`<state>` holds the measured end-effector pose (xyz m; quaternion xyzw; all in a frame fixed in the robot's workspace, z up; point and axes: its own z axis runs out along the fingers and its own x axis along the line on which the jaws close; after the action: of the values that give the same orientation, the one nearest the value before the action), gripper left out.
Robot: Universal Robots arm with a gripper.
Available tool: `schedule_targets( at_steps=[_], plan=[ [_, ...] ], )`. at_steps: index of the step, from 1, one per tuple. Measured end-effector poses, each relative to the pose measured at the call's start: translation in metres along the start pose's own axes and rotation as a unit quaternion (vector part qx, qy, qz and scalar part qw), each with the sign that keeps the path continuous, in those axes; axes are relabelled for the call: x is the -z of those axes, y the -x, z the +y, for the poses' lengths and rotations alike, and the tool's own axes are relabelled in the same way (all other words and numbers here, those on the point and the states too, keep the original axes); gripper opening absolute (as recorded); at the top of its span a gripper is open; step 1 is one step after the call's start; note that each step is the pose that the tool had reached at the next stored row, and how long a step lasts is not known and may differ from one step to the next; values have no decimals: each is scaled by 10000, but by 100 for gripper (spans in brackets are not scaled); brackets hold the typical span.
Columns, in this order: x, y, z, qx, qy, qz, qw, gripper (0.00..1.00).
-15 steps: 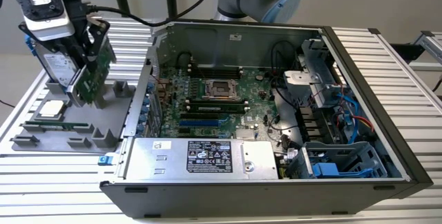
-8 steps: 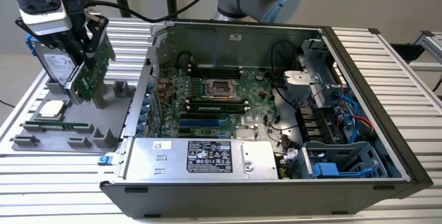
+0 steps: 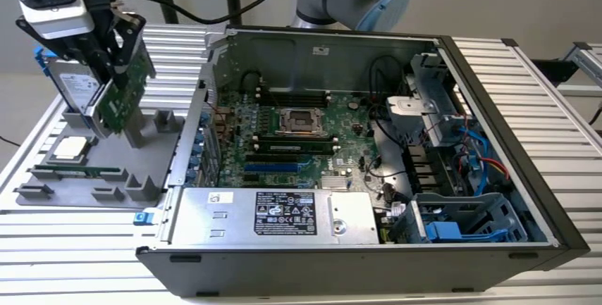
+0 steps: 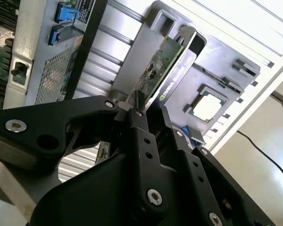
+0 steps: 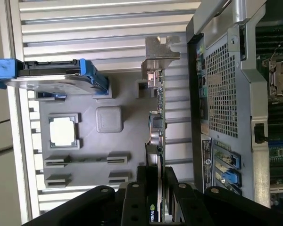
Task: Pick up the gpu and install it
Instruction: 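Pick up the gpu and move the gpu toward the slot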
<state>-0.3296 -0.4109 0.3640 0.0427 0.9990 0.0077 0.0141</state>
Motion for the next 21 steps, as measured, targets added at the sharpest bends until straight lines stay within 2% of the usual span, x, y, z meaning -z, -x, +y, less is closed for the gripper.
schedule_targets(
  at_steps=[9, 21],
  plan=[
    [54, 2, 1, 3, 0, 0, 10000, 0],
    [75, 3, 1, 3, 0, 0, 10000, 0]
  ],
)
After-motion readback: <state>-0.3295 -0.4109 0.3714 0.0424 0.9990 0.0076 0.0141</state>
